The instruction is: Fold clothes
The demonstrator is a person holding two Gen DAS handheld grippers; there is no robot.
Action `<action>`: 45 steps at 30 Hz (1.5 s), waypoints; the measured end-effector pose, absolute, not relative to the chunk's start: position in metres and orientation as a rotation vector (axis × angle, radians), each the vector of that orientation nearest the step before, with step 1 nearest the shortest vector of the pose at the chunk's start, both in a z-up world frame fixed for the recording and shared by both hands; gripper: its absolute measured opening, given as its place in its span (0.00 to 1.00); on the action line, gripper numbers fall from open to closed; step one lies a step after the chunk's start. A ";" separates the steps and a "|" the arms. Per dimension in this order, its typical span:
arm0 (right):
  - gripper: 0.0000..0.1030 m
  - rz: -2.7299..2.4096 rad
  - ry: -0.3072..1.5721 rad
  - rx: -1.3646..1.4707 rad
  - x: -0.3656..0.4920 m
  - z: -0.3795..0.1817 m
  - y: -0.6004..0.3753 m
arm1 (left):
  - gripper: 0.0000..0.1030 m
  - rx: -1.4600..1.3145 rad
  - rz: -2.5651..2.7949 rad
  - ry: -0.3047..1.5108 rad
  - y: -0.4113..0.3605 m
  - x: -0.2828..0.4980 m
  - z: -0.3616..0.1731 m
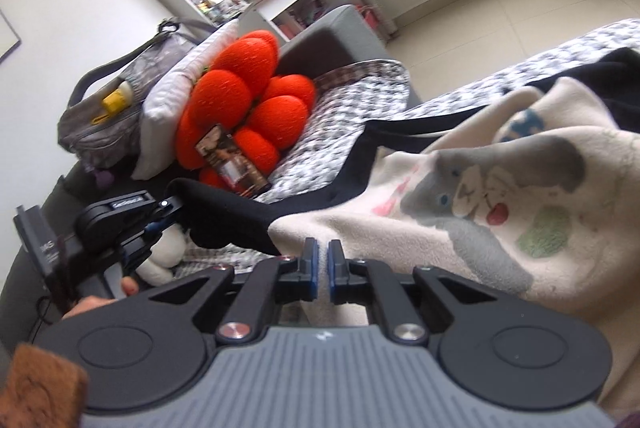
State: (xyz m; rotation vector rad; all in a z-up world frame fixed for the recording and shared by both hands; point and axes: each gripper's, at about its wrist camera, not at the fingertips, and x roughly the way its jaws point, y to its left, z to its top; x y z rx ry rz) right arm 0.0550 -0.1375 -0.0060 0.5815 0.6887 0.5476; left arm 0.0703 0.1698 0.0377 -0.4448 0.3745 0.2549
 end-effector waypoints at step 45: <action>0.49 0.402 0.773 0.516 -0.015 -0.006 -0.267 | 0.55 -0.531 -0.236 0.925 0.127 0.035 -0.006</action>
